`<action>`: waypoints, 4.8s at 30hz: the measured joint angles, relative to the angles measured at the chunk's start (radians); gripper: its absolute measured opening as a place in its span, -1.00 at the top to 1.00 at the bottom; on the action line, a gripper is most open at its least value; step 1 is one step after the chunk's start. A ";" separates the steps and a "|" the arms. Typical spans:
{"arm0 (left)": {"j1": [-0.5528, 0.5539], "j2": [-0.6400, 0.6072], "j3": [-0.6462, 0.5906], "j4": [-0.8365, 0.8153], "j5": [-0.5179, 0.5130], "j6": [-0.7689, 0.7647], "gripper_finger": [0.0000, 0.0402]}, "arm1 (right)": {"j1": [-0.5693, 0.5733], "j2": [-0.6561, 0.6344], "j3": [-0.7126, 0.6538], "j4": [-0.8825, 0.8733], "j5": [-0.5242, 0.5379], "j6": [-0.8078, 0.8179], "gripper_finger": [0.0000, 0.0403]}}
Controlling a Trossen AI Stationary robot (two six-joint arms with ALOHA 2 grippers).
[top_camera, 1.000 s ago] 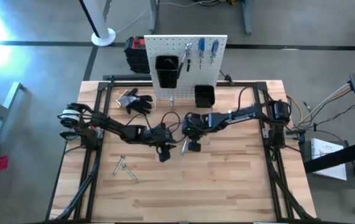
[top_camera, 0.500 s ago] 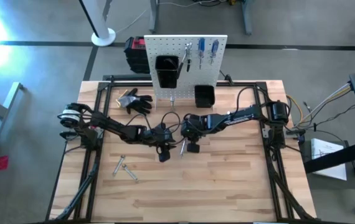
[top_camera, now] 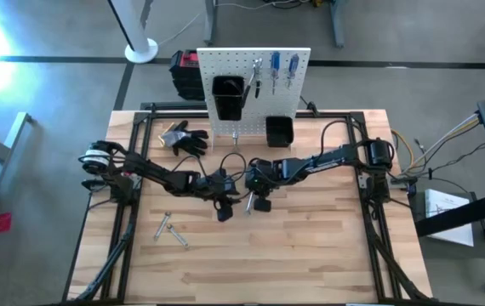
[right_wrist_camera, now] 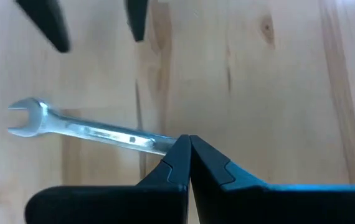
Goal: Hang tools onto peg board
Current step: Hang the wrench on the peg board
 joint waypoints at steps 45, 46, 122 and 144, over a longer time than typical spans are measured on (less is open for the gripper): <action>-0.008 0.214 0.036 0.152 0.175 -0.371 0.53 | 0.012 0.059 -0.003 0.118 0.073 0.182 1.00; -0.007 0.221 0.037 0.154 0.172 -0.379 0.60 | 0.012 0.059 -0.003 0.119 0.073 0.182 1.00; 0.013 0.228 0.074 0.064 0.027 -0.404 0.52 | 0.061 0.056 -0.092 0.204 0.332 0.679 1.00; 0.013 0.090 0.064 -0.124 0.003 -0.333 0.90 | 0.062 0.059 -0.092 0.232 0.413 0.704 1.00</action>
